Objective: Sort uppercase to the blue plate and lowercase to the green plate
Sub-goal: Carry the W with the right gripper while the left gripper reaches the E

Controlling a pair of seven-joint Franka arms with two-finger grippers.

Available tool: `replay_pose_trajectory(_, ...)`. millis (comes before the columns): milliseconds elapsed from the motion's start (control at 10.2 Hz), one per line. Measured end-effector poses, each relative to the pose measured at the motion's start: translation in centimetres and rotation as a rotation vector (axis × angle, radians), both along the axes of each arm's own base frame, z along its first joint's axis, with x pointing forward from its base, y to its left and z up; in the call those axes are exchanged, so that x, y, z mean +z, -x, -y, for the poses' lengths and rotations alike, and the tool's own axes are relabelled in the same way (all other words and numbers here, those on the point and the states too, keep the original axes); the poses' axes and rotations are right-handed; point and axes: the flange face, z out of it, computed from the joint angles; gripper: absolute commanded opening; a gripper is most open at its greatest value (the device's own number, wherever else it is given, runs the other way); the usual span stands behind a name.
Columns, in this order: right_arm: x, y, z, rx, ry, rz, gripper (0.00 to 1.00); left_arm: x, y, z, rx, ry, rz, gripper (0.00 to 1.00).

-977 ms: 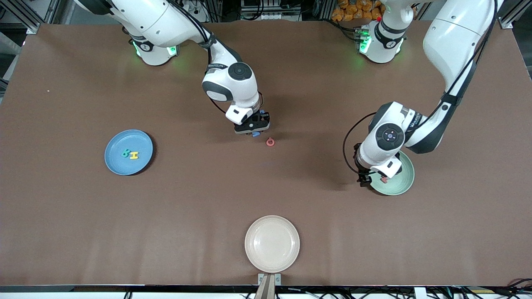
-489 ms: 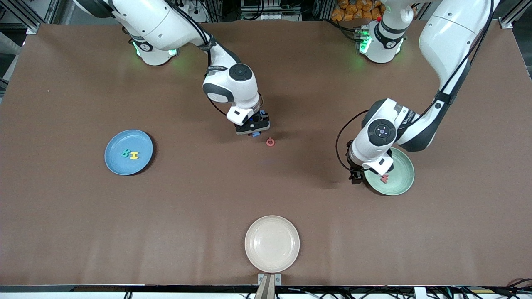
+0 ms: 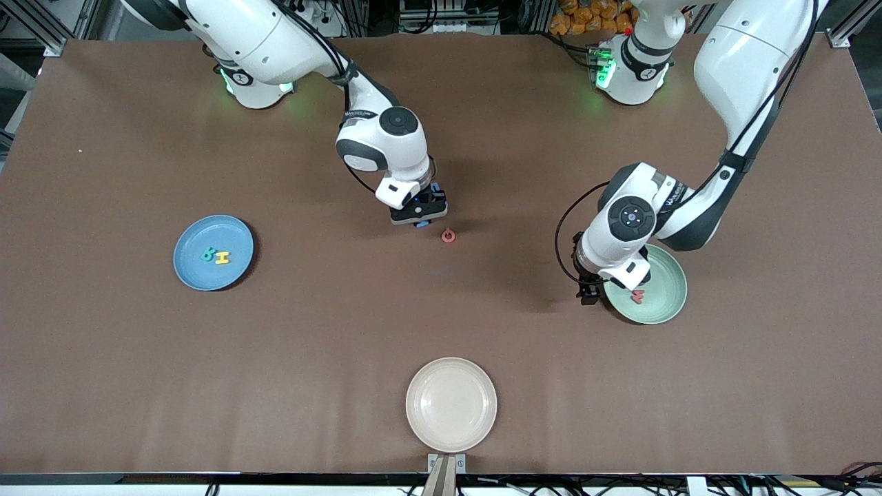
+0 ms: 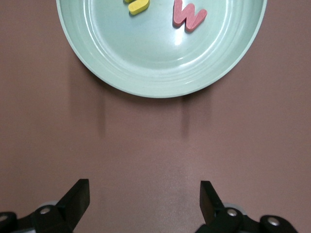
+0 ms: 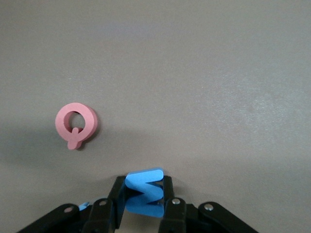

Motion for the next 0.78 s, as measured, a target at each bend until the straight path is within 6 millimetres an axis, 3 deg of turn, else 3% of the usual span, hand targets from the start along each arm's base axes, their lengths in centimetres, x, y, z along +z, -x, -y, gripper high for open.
replay_pose_trajectory(293,0.1,-1.0,0.8,0.021,0.007,0.008,0.27,0.2,0.6,1.4,-0.023,0.008,-0.001,1.0)
replay_pose_trajectory(489,0.3,-3.4,2.9,0.052,0.036,0.015,0.27,0.2,1.3,2.8,-0.048,0.009,-0.002,1.0)
replay_pose_trajectory(782,1.7,-5.3,5.0,0.115,0.137,0.018,0.27,0.0,2.5,4.7,-0.083,0.012,-0.009,1.0)
